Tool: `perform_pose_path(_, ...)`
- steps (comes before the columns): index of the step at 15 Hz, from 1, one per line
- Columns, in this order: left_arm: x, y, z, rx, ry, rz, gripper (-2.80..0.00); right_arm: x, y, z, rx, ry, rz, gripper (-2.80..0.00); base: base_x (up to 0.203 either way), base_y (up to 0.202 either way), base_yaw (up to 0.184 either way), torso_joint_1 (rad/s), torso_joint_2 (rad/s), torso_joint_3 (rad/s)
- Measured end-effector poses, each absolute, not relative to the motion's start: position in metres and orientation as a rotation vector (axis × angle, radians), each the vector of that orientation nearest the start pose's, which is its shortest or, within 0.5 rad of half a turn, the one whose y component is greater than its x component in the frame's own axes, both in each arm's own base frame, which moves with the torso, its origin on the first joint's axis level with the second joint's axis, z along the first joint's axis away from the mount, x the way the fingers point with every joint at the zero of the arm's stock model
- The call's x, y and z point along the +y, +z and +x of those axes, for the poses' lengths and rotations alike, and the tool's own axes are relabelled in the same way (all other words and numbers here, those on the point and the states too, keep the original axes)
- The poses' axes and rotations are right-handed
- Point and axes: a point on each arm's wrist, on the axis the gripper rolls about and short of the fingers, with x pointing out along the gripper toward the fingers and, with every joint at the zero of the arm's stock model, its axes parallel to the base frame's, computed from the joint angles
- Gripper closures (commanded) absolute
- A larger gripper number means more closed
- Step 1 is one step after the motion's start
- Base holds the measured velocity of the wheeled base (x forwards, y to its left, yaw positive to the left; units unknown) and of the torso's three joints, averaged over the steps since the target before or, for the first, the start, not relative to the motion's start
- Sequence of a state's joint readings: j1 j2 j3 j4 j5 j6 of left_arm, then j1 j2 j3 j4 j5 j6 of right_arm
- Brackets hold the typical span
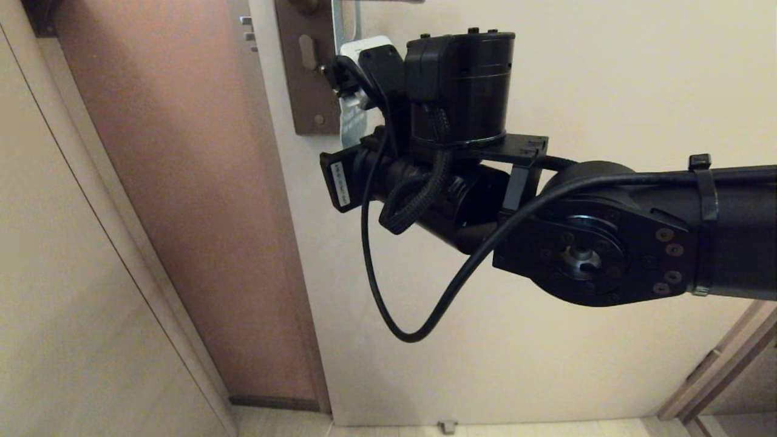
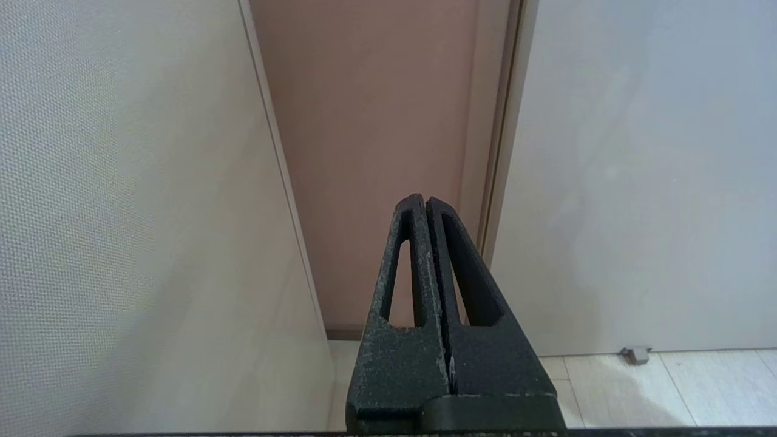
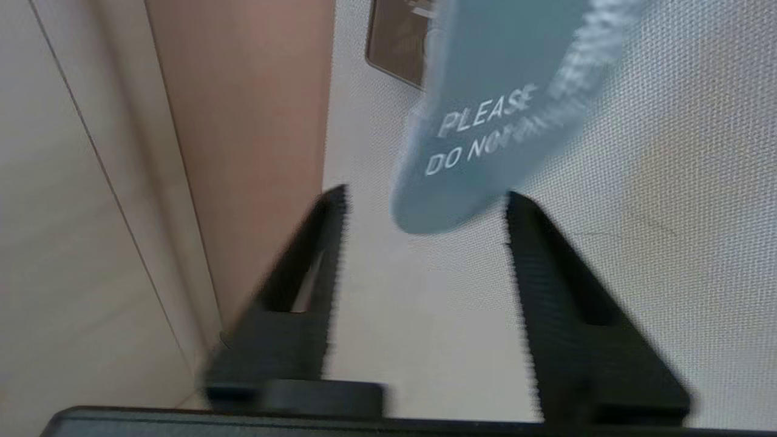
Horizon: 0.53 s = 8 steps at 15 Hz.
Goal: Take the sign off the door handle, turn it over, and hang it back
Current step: Hang the sign back with the other side facing out
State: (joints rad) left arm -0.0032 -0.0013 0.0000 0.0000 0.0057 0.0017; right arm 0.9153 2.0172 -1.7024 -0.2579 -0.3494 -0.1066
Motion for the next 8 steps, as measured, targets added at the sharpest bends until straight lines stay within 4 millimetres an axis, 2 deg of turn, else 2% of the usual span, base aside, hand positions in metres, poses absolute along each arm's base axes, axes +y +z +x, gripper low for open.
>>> perform_pose_path(5, 0.0, 0.075, -0.023, -0.001, 0.003, 0.002, 0.0, 0.325, 0.287, 0.255, 0.021, 0.587, -0.142, -2.8, 0.0, 0.0, 0.0, 0.0, 0.0, 0.0)
perform_pose_path(8, 0.0, 0.075, -0.023, -0.001, 0.003, 0.002, 0.0, 0.314, 0.292, 0.244, 0.048, 0.626, -0.158, -2.8, 0.0, 0.0, 0.0, 0.0, 0.0, 0.0)
